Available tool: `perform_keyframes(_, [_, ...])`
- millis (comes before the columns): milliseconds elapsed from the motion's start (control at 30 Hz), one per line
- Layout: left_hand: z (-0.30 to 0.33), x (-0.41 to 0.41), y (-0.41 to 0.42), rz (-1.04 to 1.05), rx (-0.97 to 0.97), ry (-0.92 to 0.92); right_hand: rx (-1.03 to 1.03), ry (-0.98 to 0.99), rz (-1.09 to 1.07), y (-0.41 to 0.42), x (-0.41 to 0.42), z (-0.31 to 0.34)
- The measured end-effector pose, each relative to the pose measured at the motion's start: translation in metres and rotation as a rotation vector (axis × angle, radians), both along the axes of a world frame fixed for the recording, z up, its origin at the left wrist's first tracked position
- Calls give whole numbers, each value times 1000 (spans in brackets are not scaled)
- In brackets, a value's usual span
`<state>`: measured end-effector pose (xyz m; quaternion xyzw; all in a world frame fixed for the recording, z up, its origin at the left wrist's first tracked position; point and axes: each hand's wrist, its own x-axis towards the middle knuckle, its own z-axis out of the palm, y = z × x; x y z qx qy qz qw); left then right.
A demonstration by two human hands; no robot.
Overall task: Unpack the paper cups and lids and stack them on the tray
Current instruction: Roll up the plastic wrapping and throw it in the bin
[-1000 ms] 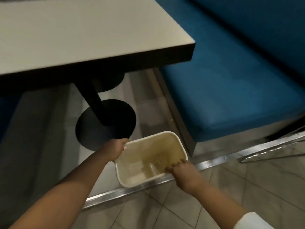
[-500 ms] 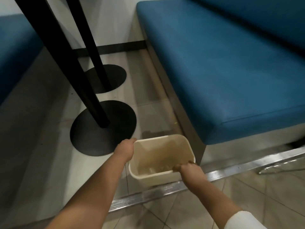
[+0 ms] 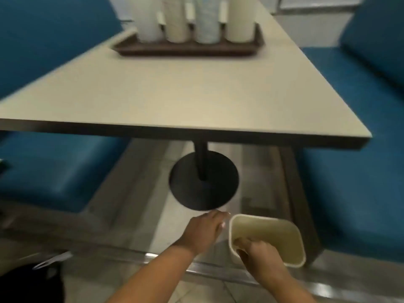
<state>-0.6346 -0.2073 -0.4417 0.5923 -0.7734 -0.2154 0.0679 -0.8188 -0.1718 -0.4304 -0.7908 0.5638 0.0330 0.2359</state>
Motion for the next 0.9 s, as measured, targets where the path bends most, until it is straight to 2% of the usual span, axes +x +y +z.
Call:
perform_keyframes(100, [84, 47, 33, 72, -58, 29, -58, -126, 93, 10, 61, 77])
perform_keyframes(200, [171, 101, 70, 206, -166, 133, -75, -175, 263, 22, 124, 162])
perform_keyframes(333, [291, 163, 117, 376, -318, 195, -118, -225, 375, 40, 193, 273])
perform_keyframes(433, [351, 200, 156, 543, -388, 197, -129, -281, 478, 54, 232, 330])
perform_keyframes(667, [396, 287, 265, 881, -411, 131, -78, -418, 662, 103, 331, 383])
perform_keyframes(767, [395, 332, 308, 992, -414, 90, -46, -435, 714, 119, 382, 387])
perform_keyframes(900, [381, 401, 349, 1173, -389, 49, 22, -456, 676, 132, 455, 379])
